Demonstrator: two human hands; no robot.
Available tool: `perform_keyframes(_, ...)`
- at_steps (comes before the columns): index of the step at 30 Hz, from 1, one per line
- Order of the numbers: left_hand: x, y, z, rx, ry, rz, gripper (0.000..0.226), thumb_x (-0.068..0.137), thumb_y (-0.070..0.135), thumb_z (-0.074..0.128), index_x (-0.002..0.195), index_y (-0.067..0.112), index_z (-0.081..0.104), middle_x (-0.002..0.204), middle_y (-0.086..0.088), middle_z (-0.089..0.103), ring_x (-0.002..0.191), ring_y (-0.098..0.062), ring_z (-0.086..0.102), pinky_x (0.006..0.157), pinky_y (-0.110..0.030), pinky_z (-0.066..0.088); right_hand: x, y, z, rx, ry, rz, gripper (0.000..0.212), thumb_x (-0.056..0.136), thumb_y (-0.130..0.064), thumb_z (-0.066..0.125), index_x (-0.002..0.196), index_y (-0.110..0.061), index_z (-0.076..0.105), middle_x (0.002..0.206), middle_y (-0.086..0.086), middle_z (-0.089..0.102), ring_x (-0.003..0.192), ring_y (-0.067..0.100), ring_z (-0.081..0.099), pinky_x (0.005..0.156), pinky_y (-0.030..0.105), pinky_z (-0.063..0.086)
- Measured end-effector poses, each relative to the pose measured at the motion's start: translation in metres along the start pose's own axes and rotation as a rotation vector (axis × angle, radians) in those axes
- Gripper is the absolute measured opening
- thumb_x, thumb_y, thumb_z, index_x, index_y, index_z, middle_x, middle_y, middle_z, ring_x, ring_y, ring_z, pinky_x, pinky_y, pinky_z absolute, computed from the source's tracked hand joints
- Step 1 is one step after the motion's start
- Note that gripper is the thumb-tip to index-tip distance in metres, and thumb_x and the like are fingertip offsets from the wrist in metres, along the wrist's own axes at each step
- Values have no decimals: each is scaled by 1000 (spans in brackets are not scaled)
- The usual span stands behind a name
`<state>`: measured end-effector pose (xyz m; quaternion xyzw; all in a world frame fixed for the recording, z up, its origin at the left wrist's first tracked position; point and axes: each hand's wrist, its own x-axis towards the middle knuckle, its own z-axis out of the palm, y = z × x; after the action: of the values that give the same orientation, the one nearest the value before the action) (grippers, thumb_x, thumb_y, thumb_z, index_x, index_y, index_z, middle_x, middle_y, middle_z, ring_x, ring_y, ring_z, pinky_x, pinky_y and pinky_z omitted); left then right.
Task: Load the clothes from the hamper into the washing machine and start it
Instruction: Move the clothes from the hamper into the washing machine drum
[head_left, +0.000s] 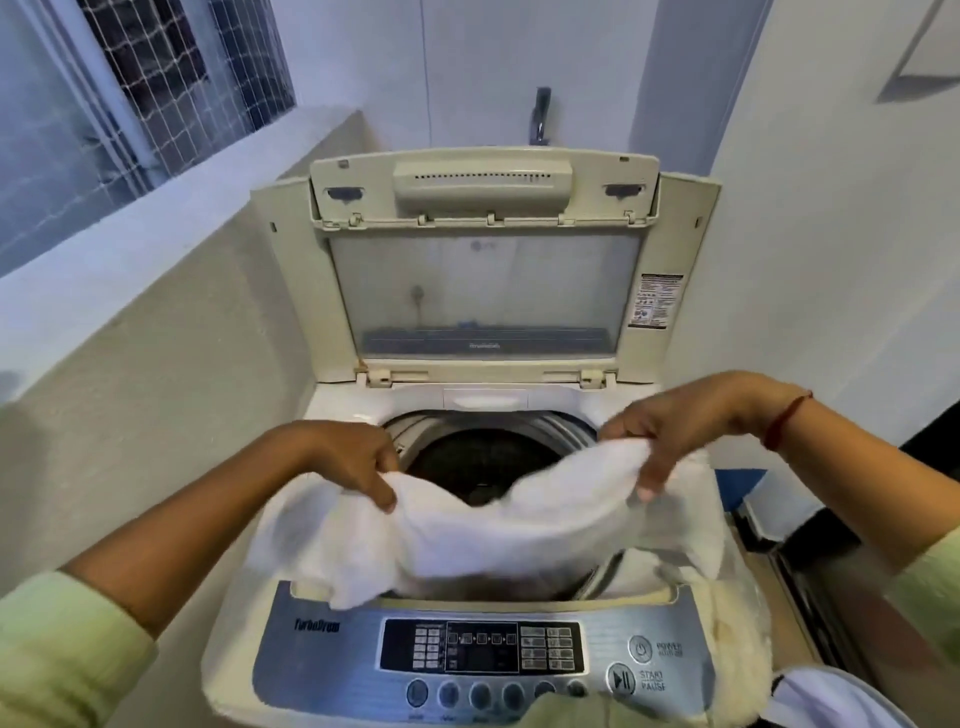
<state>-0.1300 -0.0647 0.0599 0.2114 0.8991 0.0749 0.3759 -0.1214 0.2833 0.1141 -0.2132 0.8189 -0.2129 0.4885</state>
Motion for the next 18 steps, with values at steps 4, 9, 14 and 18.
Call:
perform_keyframes(4,31,-6,2,-26,333,33,33,87,46,57,74,15,57,74,1,50,68,-14,47,63,-26,35,27,-2,10,-102,-183,77,43,70,-8,79,101,-26,56,99,-9,63,101,15,60,93,35,51)
perform_keyframes(9,70,-23,-12,-38,490,-86,35,101,27,36,110,5,61,118,-18,62,107,-29,58,88,-31,41,81,15,-15,-468,462,192,33,78,-18,69,109,-10,59,111,8,64,100,27,59,87,35,49)
perform_keyframes(14,70,-32,-30,-201,967,-13,40,97,23,34,131,12,52,129,-16,59,117,-31,56,96,-36,44,90,16,-33,-130,1493,21,27,76,2,51,103,0,55,112,25,49,94,40,54,74,38,44)
perform_keyframes(18,55,-25,-15,-369,1094,148,53,77,35,35,112,9,66,116,-10,67,110,-24,60,89,-25,42,81,16,2,-44,1525,-254,36,63,0,42,97,1,53,104,19,46,93,24,45,76,21,33)
